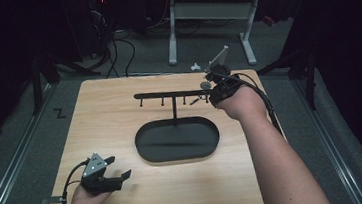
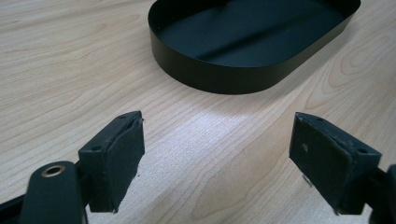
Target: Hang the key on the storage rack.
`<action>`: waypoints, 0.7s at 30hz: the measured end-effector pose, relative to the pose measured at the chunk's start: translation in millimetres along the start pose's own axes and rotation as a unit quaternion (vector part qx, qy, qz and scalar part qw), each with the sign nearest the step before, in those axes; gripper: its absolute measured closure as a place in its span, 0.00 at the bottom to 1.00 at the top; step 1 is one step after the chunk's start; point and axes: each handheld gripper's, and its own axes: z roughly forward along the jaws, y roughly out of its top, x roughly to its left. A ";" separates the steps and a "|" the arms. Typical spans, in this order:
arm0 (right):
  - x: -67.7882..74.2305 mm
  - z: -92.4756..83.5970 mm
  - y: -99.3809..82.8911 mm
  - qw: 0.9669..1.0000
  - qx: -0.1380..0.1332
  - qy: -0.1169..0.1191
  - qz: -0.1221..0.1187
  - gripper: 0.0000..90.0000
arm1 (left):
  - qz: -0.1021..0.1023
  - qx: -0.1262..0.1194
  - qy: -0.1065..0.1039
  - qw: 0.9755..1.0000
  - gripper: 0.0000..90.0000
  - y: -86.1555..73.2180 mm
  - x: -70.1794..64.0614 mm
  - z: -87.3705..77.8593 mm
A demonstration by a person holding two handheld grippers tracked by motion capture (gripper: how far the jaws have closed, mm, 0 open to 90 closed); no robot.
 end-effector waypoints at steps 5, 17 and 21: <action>-1.0 0.0 -2.4 1.000 -0.002 0.000 0.002 0.70 | -0.001 0.001 0.000 1.000 0.21 -0.2 0.3 -0.6; 1.2 20.6 -25.9 1.000 -0.009 0.000 0.006 0.59 | 0.000 0.000 0.000 1.000 0.21 -0.4 -0.1 0.5; 3.8 32.5 -39.4 1.000 -0.019 0.004 0.009 0.54 | 0.001 0.002 -0.002 1.000 0.21 -0.2 -0.6 0.8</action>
